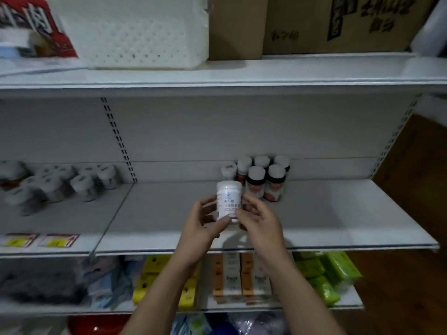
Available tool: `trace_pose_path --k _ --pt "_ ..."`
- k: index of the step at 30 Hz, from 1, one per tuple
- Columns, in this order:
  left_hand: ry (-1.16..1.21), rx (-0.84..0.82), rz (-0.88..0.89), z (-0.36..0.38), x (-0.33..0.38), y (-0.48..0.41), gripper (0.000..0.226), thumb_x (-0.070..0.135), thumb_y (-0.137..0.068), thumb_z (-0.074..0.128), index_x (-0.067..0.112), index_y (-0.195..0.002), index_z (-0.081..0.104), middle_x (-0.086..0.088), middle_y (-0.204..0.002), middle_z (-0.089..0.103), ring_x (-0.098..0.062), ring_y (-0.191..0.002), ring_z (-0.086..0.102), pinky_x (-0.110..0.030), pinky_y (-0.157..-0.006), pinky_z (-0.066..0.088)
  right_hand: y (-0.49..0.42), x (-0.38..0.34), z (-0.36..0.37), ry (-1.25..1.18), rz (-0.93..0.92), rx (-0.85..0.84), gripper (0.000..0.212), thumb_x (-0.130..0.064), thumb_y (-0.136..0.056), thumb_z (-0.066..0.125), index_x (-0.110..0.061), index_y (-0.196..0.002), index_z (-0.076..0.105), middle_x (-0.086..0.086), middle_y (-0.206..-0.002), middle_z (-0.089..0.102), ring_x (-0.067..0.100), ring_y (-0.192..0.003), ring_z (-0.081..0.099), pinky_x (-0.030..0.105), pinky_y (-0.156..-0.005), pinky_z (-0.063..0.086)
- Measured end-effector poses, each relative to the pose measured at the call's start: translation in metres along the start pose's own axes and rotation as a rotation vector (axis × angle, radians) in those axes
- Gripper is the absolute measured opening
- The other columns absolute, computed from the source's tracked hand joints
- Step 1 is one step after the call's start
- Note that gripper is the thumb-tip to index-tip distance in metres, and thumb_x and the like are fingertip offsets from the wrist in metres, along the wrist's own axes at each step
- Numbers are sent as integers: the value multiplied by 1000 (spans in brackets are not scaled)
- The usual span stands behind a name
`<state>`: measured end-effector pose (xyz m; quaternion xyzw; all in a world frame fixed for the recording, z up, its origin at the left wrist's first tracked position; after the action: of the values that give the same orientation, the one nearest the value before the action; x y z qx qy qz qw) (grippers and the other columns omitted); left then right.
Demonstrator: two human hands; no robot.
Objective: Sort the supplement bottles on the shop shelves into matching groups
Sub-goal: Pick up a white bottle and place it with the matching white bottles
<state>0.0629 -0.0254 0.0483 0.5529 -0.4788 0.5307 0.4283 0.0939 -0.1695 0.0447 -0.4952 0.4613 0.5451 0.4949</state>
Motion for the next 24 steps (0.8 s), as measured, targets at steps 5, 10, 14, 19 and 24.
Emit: trace_pose_path --k 5,10,14,19,24 --pt "96 22 21 27 25 77 50 30 -75 70 26 -122 53 4 -112 71 -11 -99 67 -22 -70 53 71 -26 -35 29 -106 -10 33 -18 -84 71 -36 -110 65 -10 -106 71 6 -99 65 27 -82 56" --pt "146 36 0 50 39 116 34 15 -88 65 22 -119 53 -2 -109 71 -3 -78 66 -22 -66 50 114 -47 -56 4 -201 -16 36 -11 -82 73 -35 -107 64 -12 -100 72 0 -86 66 16 -68 54" --pt "142 35 20 60 49 134 32 12 -90 61 23 -118 52 0 -107 72 -9 -84 67 -25 -68 50 132 -52 -64 -50 -220 -49 37 -11 -83 71 -36 -107 63 -17 -103 71 2 -96 67 20 -74 56" --pt "168 61 66 60 58 152 43 15 -78 66 21 -119 52 -6 -109 69 -12 -88 67 -18 -62 51 149 -52 -64 -133 -188 -94 39 -7 -85 68 -27 -117 61 -7 -110 71 10 -98 70 28 -77 59" --pt "232 18 77 66 63 165 48 19 -72 62 19 -118 52 -9 -105 70 -12 -80 67 -20 -61 51 164 -62 -67 -133 -238 -102 39 -8 -84 69 -31 -114 62 -9 -109 70 9 -100 69 25 -75 58"
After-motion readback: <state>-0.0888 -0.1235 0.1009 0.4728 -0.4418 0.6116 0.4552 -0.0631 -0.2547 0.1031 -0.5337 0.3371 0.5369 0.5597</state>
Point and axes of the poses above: each hand's wrist, its own y-axis away from the middle knuckle, its own z-axis out of the palm, x = y × z, the point moved 8 cm from there along -y, towards the middle knuckle
